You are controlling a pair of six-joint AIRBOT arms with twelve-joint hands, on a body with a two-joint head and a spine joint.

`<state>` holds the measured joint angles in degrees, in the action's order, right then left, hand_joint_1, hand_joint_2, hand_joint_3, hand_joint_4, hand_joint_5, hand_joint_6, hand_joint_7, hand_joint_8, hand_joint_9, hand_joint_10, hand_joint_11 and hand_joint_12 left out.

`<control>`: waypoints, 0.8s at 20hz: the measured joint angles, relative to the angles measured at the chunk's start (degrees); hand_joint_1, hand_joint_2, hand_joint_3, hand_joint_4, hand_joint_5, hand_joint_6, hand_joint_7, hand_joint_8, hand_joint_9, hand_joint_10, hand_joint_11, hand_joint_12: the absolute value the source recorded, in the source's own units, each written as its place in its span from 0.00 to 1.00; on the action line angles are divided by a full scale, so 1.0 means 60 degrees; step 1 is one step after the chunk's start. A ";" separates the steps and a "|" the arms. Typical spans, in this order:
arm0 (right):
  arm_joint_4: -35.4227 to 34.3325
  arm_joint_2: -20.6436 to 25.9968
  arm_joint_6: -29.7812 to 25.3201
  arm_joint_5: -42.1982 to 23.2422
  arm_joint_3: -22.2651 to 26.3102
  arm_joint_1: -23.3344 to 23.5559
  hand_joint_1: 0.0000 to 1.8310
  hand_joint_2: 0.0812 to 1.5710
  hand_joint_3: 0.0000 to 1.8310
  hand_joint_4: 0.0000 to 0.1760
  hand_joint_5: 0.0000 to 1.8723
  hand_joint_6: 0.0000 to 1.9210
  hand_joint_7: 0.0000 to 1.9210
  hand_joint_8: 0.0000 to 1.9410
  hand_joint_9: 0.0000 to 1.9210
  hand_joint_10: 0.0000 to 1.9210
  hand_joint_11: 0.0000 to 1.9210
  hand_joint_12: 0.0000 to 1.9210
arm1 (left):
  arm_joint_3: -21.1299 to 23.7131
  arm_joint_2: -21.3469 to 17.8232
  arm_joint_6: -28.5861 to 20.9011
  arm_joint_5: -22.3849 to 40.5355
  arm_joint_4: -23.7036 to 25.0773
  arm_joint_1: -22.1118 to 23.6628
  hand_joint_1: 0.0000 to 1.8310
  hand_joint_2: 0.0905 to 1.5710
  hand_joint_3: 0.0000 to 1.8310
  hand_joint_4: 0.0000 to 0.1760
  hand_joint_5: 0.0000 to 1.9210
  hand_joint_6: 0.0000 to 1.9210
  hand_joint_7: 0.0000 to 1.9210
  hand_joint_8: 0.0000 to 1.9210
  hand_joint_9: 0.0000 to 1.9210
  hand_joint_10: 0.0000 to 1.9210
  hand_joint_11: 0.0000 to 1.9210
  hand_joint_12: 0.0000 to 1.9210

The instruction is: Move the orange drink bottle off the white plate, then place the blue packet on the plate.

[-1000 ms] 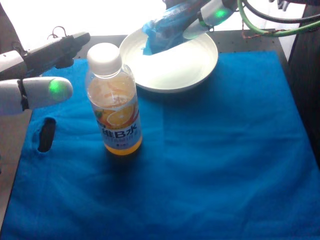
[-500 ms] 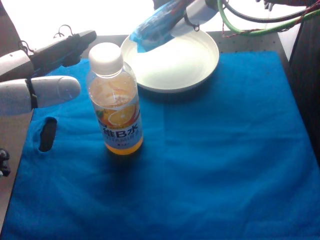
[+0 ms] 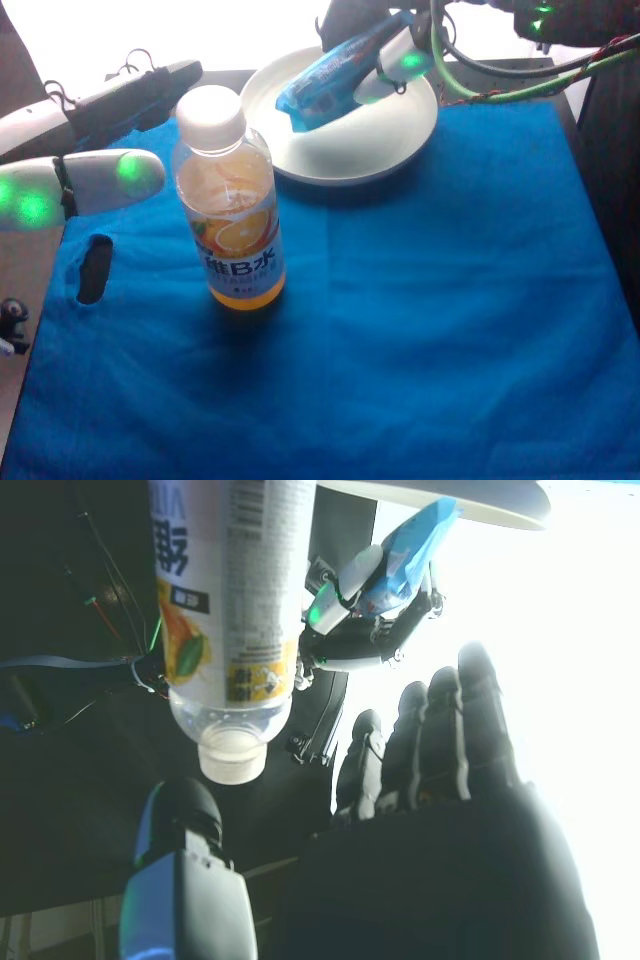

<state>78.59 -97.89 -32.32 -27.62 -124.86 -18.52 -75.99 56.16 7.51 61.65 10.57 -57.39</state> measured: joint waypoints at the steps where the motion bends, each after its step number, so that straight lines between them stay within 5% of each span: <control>1: -0.0186 -0.0051 -0.0004 0.0047 -0.0087 -0.0095 0.68 0.73 0.00 0.00 0.48 0.46 0.46 0.71 0.35 0.69 0.31 0.87 | 0.0000 0.0000 -0.0007 -0.0004 0.0091 0.0142 0.07 0.62 0.00 0.73 0.00 0.00 0.00 0.00 0.00 0.00 0.00 0.08; 2: -0.0284 -0.0106 -0.0007 0.0044 -0.0211 -0.0178 0.68 0.73 0.00 0.00 0.48 0.47 0.46 0.70 0.34 0.64 0.29 0.83 | 0.0000 -0.0004 -0.0018 0.0015 0.0153 0.0251 0.06 0.63 0.01 0.81 0.00 0.00 0.01 0.00 0.01 0.00 0.01 0.09; 3: -0.0280 -0.0153 -0.0015 0.0073 -0.0295 -0.0259 0.66 0.73 0.00 0.00 0.46 0.54 0.46 0.66 0.34 0.51 0.26 0.78 | 0.0058 -0.0033 -0.0029 0.0033 0.0138 0.0251 0.04 0.63 0.00 0.80 0.00 0.00 0.01 0.00 0.01 0.00 0.01 0.09; 7: -0.0379 -0.0160 -0.0011 0.0135 -0.0324 -0.0401 0.65 0.74 0.00 0.00 0.45 0.58 0.46 0.64 0.39 0.34 0.25 0.71 | 0.0091 -0.0106 -0.0036 -0.0015 0.0215 0.0248 0.07 0.62 0.00 0.68 0.00 0.00 0.01 0.00 0.01 0.00 0.00 0.09; 8: -0.0408 -0.0160 -0.0011 0.0135 -0.0321 -0.0401 0.65 0.75 0.00 0.00 0.44 0.59 0.44 0.69 0.38 0.37 0.24 0.73 | 0.0091 -0.0106 -0.0036 -0.0015 0.0215 0.0251 0.08 0.62 0.00 0.79 0.00 0.00 0.01 0.00 0.01 0.00 0.00 0.09; 9: -0.0412 -0.0157 -0.0011 0.0135 -0.0321 -0.0401 0.66 0.74 0.00 0.00 0.44 0.55 0.45 0.71 0.37 0.51 0.27 0.78 | 0.0091 -0.0106 -0.0036 -0.0018 0.0237 0.0248 0.05 0.62 0.00 0.77 0.00 0.00 0.01 0.00 0.01 0.00 0.00 0.09; 13: -0.0412 -0.0171 -0.0011 0.0127 -0.0313 -0.0404 0.68 0.73 0.00 0.00 0.42 0.55 0.50 0.63 0.38 0.49 0.32 0.72 | 0.0091 -0.0106 -0.0036 -0.0036 0.0255 0.0306 0.07 0.64 0.00 0.83 0.00 0.00 0.01 0.00 0.01 0.00 0.02 0.07; 14: -0.0412 -0.0168 -0.0007 0.0135 -0.0284 -0.0404 0.62 0.66 0.00 0.00 0.37 0.24 0.43 0.33 0.37 0.37 0.27 0.66 | 0.0091 -0.0117 -0.0036 -0.0029 0.0251 0.0310 0.06 0.62 0.00 0.84 0.00 0.00 0.00 0.00 0.00 0.00 0.02 0.07; 16: -0.0404 -0.0171 -0.0011 0.0135 -0.0262 -0.0408 0.55 0.63 0.00 0.00 0.31 0.02 0.39 0.07 0.35 0.19 0.19 0.63 | 0.0091 -0.0117 -0.0036 -0.0047 0.0251 0.0310 0.04 0.62 0.00 0.71 0.00 0.00 0.01 0.00 0.02 0.00 0.02 0.08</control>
<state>76.16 -98.91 -32.38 -26.81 -126.43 -20.97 -75.44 55.46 7.29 61.36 12.08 -55.53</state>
